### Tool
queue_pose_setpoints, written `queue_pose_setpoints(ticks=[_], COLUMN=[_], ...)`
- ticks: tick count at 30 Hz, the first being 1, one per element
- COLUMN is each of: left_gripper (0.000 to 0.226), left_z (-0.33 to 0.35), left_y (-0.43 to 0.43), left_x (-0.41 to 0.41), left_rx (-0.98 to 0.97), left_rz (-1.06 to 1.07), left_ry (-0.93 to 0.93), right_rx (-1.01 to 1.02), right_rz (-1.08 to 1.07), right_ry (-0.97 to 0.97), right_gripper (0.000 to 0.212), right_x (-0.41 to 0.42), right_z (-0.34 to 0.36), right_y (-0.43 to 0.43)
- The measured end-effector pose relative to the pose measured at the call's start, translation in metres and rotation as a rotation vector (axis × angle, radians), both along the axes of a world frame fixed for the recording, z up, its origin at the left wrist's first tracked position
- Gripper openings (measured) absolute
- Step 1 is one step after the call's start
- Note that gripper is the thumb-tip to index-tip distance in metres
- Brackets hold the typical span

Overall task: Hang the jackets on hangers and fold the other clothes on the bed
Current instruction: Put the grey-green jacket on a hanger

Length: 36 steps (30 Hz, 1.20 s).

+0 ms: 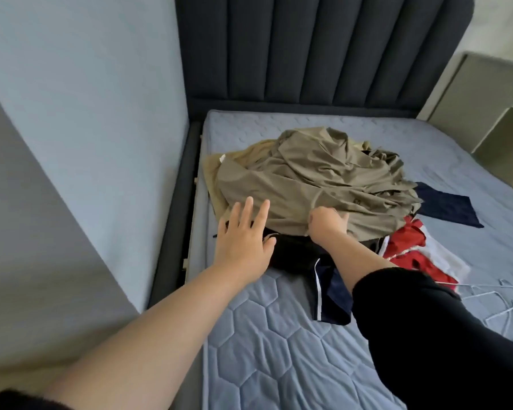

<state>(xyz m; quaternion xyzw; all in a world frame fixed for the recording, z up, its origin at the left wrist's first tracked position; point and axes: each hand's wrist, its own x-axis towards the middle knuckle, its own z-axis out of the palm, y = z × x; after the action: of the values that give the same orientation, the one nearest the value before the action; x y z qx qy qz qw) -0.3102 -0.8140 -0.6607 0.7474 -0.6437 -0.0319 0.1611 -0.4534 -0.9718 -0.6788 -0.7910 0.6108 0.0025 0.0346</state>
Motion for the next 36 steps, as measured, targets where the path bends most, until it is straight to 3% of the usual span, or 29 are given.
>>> queue_pose_setpoints(ticks=[2,4,9,11,13,14,16,18,20,22,23,25,27,29,31,33,34,36], left_gripper=[0.073,0.082,0.095,0.07,0.024,0.016,0.03,0.044,0.043,0.038,0.036,0.035,0.04,0.041,0.038,0.039,0.041,0.043], left_z=[0.001,0.001,-0.006,-0.005,-0.004,-0.003,-0.004,-0.002,-0.006,-0.009,-0.01,-0.014,-0.017,-0.021,-0.026,-0.032,-0.034,-0.039], left_y=[0.007,0.008,0.006,0.002,0.003,0.006,0.009,0.011,0.012,0.016,0.019,0.024,0.028,0.033,0.038,0.042,0.043,0.046], left_x=[-0.012,-0.017,-0.039,-0.054,-0.062,-0.063,-0.056,-0.043,-0.032,-0.022,-0.018,-0.008,0.003,0.013,0.021,0.025,0.026,0.023], left_rx=[0.037,0.075,0.13,0.044,-0.032,-0.054,-0.052,0.0,0.04,0.079,0.091,0.127,0.181,0.25,0.29,0.298,0.306,0.313], left_rz=[0.019,0.053,0.049,0.032,0.034,0.036,0.069,0.138,0.117,0.075,0.05,-0.003,-0.051,-0.05,-0.006,0.061,0.096,0.147], left_ry=[-0.003,0.048,0.225,0.443,0.558,0.558,0.609,0.681,0.752,0.82,0.836,0.782,0.682,0.663,0.729,0.807,0.846,0.943], right_rx=[0.141,0.205,0.357,0.541,0.67,0.612,0.262,0.04,0.074,0.06,0.054,0.106,0.208,0.39,0.691,0.866,0.805,0.375], right_rz=[0.021,-0.006,-0.01,0.043,0.089,0.09,0.094,0.192,0.267,0.269,0.235,0.132,0.042,-0.041,-0.016,0.142,0.198,0.121], right_ry=[-0.391,-0.717,-1.211,-1.389,-1.494,-1.458,-1.171,-0.783,-0.333,0.017,0.078,-0.088,-0.486,-0.846,-1.052,-0.964,-0.89,-0.767], right_gripper=[0.011,0.014,0.028,0.026,0.025,0.025,0.028,0.055,0.086,0.085,0.074,0.043,0.023,0.039,0.051,0.045,0.044,0.045], right_x=[-0.009,-0.019,-0.055,-0.068,-0.075,-0.077,-0.079,-0.076,-0.072,-0.07,-0.071,-0.073,-0.069,-0.066,-0.071,-0.078,-0.083,-0.092], right_z=[-0.002,0.002,0.02,0.029,0.035,0.036,0.032,0.019,-0.004,-0.026,-0.034,-0.042,-0.042,-0.034,-0.03,-0.028,-0.032,-0.041], right_y=[0.013,0.032,0.089,0.106,0.119,0.122,0.117,0.104,0.089,0.077,0.073,0.069,0.078,0.093,0.11,0.124,0.127,0.126])
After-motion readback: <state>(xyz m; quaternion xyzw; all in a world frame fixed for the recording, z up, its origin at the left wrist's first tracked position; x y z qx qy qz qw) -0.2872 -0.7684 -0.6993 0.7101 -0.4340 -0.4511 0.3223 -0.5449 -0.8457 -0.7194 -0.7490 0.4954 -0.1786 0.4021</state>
